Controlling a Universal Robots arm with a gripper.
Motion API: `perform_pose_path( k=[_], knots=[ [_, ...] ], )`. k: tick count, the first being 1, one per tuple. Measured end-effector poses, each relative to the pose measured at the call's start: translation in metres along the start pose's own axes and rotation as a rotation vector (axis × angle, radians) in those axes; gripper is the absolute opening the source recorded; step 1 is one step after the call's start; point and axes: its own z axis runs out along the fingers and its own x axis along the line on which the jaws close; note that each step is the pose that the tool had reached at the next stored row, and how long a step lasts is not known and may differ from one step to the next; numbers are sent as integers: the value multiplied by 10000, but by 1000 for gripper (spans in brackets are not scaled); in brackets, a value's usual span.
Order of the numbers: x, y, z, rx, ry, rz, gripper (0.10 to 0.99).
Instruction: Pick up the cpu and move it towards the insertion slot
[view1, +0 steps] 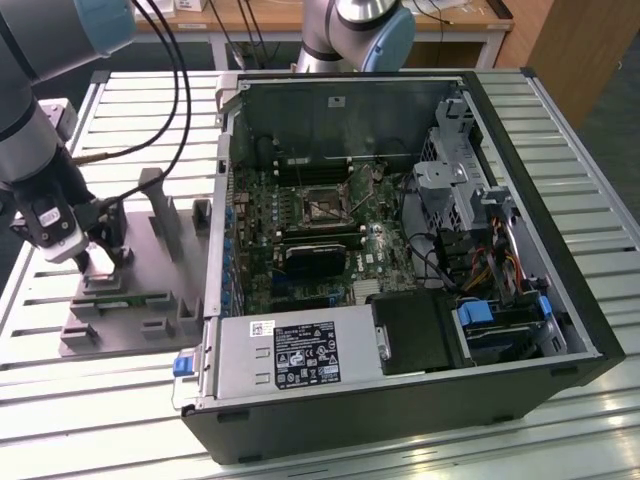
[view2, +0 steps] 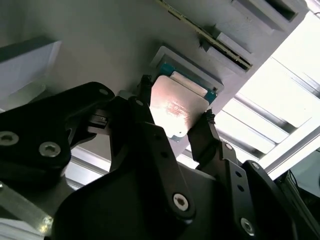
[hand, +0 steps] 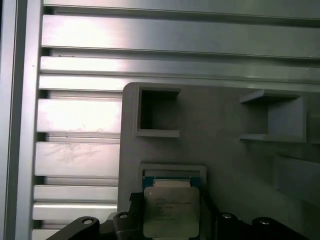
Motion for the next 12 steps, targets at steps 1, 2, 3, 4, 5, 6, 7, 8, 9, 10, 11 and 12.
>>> perform_pose_path(
  k=[1, 2, 3, 4, 5, 6, 7, 8, 9, 10, 11, 12],
  knots=[
    [-1, 1, -28, 0, 1, 0, 541],
    [-2, 2, -54, 0, 1, 0, 541],
    [-3, 4, -83, 0, 0, 0, 541],
    [-5, 5, -113, 0, 0, -1, 541],
    [-6, 7, -143, 0, 0, 0, 541],
    [-7, 8, -174, 1, 2, 0, 541],
    [-8, 9, -206, 0, 1, 0, 541],
    [-9, 11, -238, 0, 0, 0, 541],
    [-11, 13, -274, 0, 0, 0, 541],
    [-12, 14, -310, 1, 2, 0, 541],
    [-14, 16, -345, 0, 1, 0, 541],
    [-15, 18, -379, -1, 0, 0, 541]
  ],
)
